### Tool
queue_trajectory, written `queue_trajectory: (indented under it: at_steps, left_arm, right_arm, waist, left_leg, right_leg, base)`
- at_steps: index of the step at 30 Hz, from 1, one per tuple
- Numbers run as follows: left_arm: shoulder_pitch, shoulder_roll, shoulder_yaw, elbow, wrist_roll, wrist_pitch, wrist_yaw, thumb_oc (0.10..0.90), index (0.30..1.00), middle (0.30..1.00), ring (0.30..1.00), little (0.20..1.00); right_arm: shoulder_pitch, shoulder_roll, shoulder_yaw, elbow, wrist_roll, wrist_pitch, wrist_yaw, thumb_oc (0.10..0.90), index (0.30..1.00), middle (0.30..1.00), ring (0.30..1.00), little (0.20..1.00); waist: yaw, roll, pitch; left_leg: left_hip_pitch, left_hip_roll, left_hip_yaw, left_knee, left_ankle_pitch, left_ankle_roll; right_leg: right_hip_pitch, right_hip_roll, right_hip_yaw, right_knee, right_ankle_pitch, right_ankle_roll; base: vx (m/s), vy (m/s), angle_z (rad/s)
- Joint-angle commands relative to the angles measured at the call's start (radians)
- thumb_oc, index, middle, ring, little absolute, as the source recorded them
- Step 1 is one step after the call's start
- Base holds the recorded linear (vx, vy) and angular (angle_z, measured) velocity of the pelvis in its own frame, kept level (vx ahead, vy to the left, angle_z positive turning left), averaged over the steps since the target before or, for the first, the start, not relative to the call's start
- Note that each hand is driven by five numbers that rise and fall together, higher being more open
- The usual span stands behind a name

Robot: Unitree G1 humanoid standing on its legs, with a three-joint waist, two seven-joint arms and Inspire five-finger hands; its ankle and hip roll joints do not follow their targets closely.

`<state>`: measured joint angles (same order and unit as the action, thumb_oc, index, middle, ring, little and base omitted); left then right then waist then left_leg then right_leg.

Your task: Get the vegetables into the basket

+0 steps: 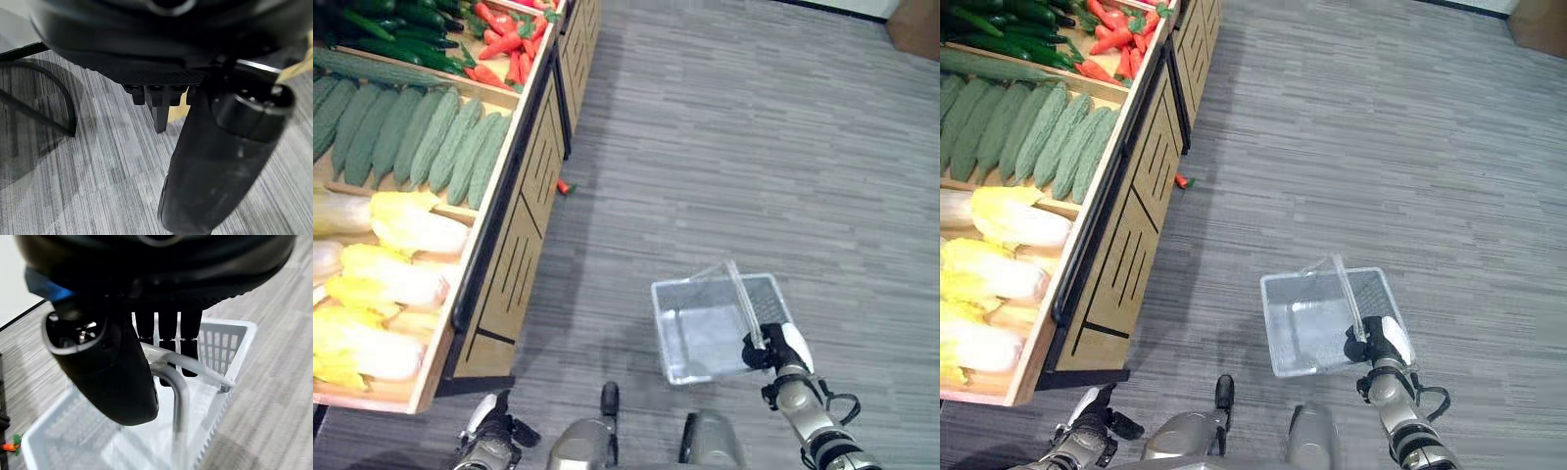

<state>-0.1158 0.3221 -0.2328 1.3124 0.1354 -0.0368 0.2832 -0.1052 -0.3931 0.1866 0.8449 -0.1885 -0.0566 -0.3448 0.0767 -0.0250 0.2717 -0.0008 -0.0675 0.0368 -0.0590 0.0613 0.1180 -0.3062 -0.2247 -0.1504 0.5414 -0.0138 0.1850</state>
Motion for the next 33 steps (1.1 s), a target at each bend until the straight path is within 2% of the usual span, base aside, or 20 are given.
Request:
queue_trajectory:
  at_steps: [1,3,4,5,6,8,13,15,17,18,20,21,23,24,25,27,28,33]
  left_arm:
    - [0.030,0.009,0.034,0.027,-0.009,0.012,0.024,0.900,1.000,1.000,1.000,1.000]
    - [0.033,0.005,0.038,0.037,0.004,0.014,0.023,0.900,1.000,1.000,1.000,1.000]
    - [0.044,-0.003,0.043,0.050,0.011,0.012,0.017,0.900,1.000,1.000,1.000,1.000]
    - [0.051,-0.008,0.048,0.061,0.016,0.014,0.016,0.900,1.000,1.000,1.000,1.000]
    - [0.065,-0.023,0.050,0.067,0.014,0.014,0.018,0.900,1.000,1.000,1.000,1.000]
    - [0.074,-0.031,0.051,0.070,0.015,0.015,0.018,0.900,1.000,1.000,1.000,1.000]
    - [0.091,-0.051,0.024,0.056,0.004,0.011,0.016,0.900,1.000,1.000,1.000,1.000]
    - [0.086,-0.059,0.008,0.052,0.000,0.012,0.018,0.900,1.000,1.000,1.000,1.000]
    - [0.074,-0.063,-0.010,0.043,0.001,0.012,0.019,0.900,1.000,1.000,1.000,1.000]
    - [0.068,-0.065,-0.015,0.036,-0.002,0.013,0.021,0.900,1.000,1.000,1.000,1.000]
    - [0.055,-0.065,-0.019,0.019,-0.009,0.016,0.027,0.900,1.000,1.000,1.000,1.000]
    - [0.046,-0.065,-0.026,0.012,-0.005,0.018,0.027,0.900,1.000,1.000,1.000,1.000]
    - [0.039,-0.059,-0.027,0.007,0.007,0.025,0.029,0.900,1.000,1.000,1.000,1.000]
    - [0.037,-0.058,-0.027,0.004,0.015,0.028,0.031,0.900,1.000,1.000,1.000,1.000]
    - [0.037,-0.058,-0.027,0.007,0.026,0.032,0.030,0.900,1.000,1.000,1.000,1.000]
    - [0.036,-0.060,-0.028,0.009,0.040,0.036,0.028,0.900,1.000,1.000,1.000,1.000]
    - [0.043,-0.062,-0.019,0.019,0.044,0.038,0.024,0.900,1.000,1.000,1.000,1.000]
    - [0.065,-0.067,-0.004,0.030,0.049,0.037,0.024,0.900,1.000,1.000,1.000,1.000]
  right_arm:
    - [-0.046,-0.137,-0.038,-0.101,0.004,-0.041,-0.059,0.400,0.300,0.300,0.300,0.300]
    - [-0.044,-0.140,-0.038,-0.097,0.004,-0.041,-0.061,0.400,0.300,0.300,0.300,0.300]
    - [-0.035,-0.143,-0.038,-0.101,-0.004,-0.039,-0.054,0.400,0.300,0.300,0.300,0.300]
    - [-0.024,-0.144,-0.041,-0.104,-0.004,-0.041,-0.049,0.400,0.300,0.300,0.300,0.300]
    - [-0.019,-0.141,-0.035,-0.107,-0.004,-0.044,-0.043,0.400,0.300,0.300,0.300,0.300]
    - [-0.016,-0.144,-0.032,-0.110,-0.004,-0.046,-0.038,0.400,0.300,0.300,0.300,0.300]
    - [-0.020,-0.165,-0.014,-0.096,0.008,-0.057,-0.034,0.400,0.300,0.300,0.300,0.300]
    - [-0.029,-0.177,-0.010,-0.089,0.012,-0.061,-0.039,0.400,0.300,0.300,0.300,0.300]
    - [-0.041,-0.187,-0.008,-0.059,0.018,-0.060,-0.049,0.400,0.300,0.300,0.300,0.300]
    - [-0.035,-0.197,-0.016,-0.062,0.022,-0.060,-0.053,0.400,0.300,0.300,0.300,0.300]
    - [-0.026,-0.206,-0.032,-0.070,0.029,-0.056,-0.066,0.400,0.300,0.300,0.300,0.300]
    - [-0.018,-0.210,-0.047,-0.053,0.036,-0.054,-0.075,0.400,0.300,0.300,0.300,0.300]
    - [0.001,-0.206,-0.061,-0.058,0.040,-0.048,-0.083,0.400,0.300,0.300,0.300,0.300]
    - [0.009,-0.204,-0.069,-0.062,0.044,-0.047,-0.084,0.400,0.300,0.300,0.300,0.300]
    - [0.018,-0.201,-0.075,-0.065,0.042,-0.045,-0.085,0.400,0.300,0.300,0.300,0.300]
    - [0.032,-0.197,-0.084,-0.078,0.038,-0.041,-0.084,0.400,0.300,0.300,0.300,0.300]
    - [0.034,-0.191,-0.091,-0.078,0.040,-0.041,-0.079,0.400,0.300,0.300,0.300,0.300]
    - [0.028,-0.175,-0.081,-0.053,0.024,-0.037,-0.074,0.400,0.300,0.300,0.300,0.300]
  waist:
    - [-0.021,-0.007,0.021]
    - [-0.034,-0.006,0.019]
    - [-0.043,-0.010,0.011]
    - [-0.039,-0.017,0.002]
    - [-0.030,-0.022,-0.009]
    - [-0.028,-0.023,-0.017]
    - [-0.017,-0.006,-0.037]
    - [-0.015,-0.002,-0.036]
    - [-0.008,-0.002,-0.030]
    - [-0.014,-0.002,-0.025]
    - [-0.023,-0.006,-0.015]
    - [-0.035,-0.004,-0.013]
    - [-0.044,-0.001,-0.009]
    - [-0.048,0.006,-0.012]
    - [-0.050,0.014,-0.019]
    - [-0.053,0.026,-0.028]
    - [-0.050,0.033,-0.036]
    - [-0.047,0.031,-0.041]
  left_leg:
    - [-0.019,0.064,-0.082,0.070,-0.074,-0.104]
    - [0.008,0.073,-0.109,0.071,-0.101,-0.120]
    - [0.037,0.076,-0.155,0.075,-0.127,-0.133]
    - [0.044,0.078,-0.172,0.082,-0.138,-0.143]
    - [0.056,0.091,-0.191,0.081,-0.147,-0.150]
    - [0.061,0.102,-0.202,0.082,-0.147,-0.155]
    - [0.044,0.174,-0.282,0.093,-0.102,-0.193]
    - [0.020,0.185,-0.299,0.123,-0.083,-0.200]
    - [-0.008,0.188,-0.290,0.152,-0.063,-0.207]
    - [-0.036,0.194,-0.251,0.177,-0.051,-0.207]
    - [-0.072,0.205,-0.125,0.203,-0.044,-0.211]
    - [-0.097,0.221,-0.002,0.201,-0.033,-0.211]
    - [-0.121,0.235,0.137,0.168,-0.020,-0.211]
    - [-0.129,0.232,0.185,0.149,-0.008,-0.212]
    - [-0.123,0.229,0.208,0.130,-0.014,-0.222]
    - [-0.130,0.211,0.260,0.084,0.013,-0.220]
    - [-0.129,0.200,0.266,0.058,0.028,-0.217]
    - [-0.096,0.180,0.265,0.020,0.015,-0.197]
  right_leg:
    - [0.044,0.021,0.014,-0.314,0.150,-0.002]
    - [0.049,0.024,0.051,-0.429,0.176,0.012]
    - [0.026,0.029,0.130,-0.479,0.208,0.025]
    - [0.048,0.038,0.138,-0.492,0.187,0.020]
    - [0.063,0.043,0.111,-0.492,0.188,0.013]
    - [0.071,0.058,0.098,-0.484,0.179,0.004]
    - [0.084,0.105,0.016,-0.427,0.095,-0.037]
    - [0.099,0.111,-0.013,-0.422,0.075,-0.049]
    - [0.121,0.107,-0.045,-0.427,0.058,-0.060]
    - [0.138,0.097,-0.074,-0.433,0.052,-0.066]
    - [0.174,0.083,-0.117,-0.449,0.044,-0.071]
    - [0.198,0.069,-0.160,-0.464,0.043,-0.067]
    - [0.223,0.057,-0.212,-0.488,0.051,-0.059]
    - [0.232,0.055,-0.237,-0.499,0.054,-0.056]
    - [0.250,0.059,-0.248,-0.507,0.041,-0.043]
    - [0.263,0.054,-0.284,-0.517,0.040,-0.037]
    - [0.277,0.051,-0.306,-0.516,0.032,-0.037]
    - [0.284,0.033,-0.303,-0.490,0.029,-0.029]
  base:
    - [0.32,-0.158,0.50]
    - [0.40,-0.195,0.34]
    - [0.49,-0.262,1.01]
    - [0.55,-0.357,1.25]
    - [0.28,-0.221,1.36]
    - [0.23,-0.224,0.65]
    - [0.21,-0.285,0.44]
    - [0.14,-0.238,0.74]
    - [0.09,-0.203,0.44]
    - [0.06,-0.168,0.82]
    - [0.04,-0.162,1.15]
    - [0.02,-0.146,1.10]
    - [0.00,-0.108,0.98]
    - [0.08,-0.068,1.40]
    - [0.10,-0.040,1.55]
    - [0.11,0.046,0.96]
    - [0.08,0.088,0.37]
    - [0.07,0.108,0.17]
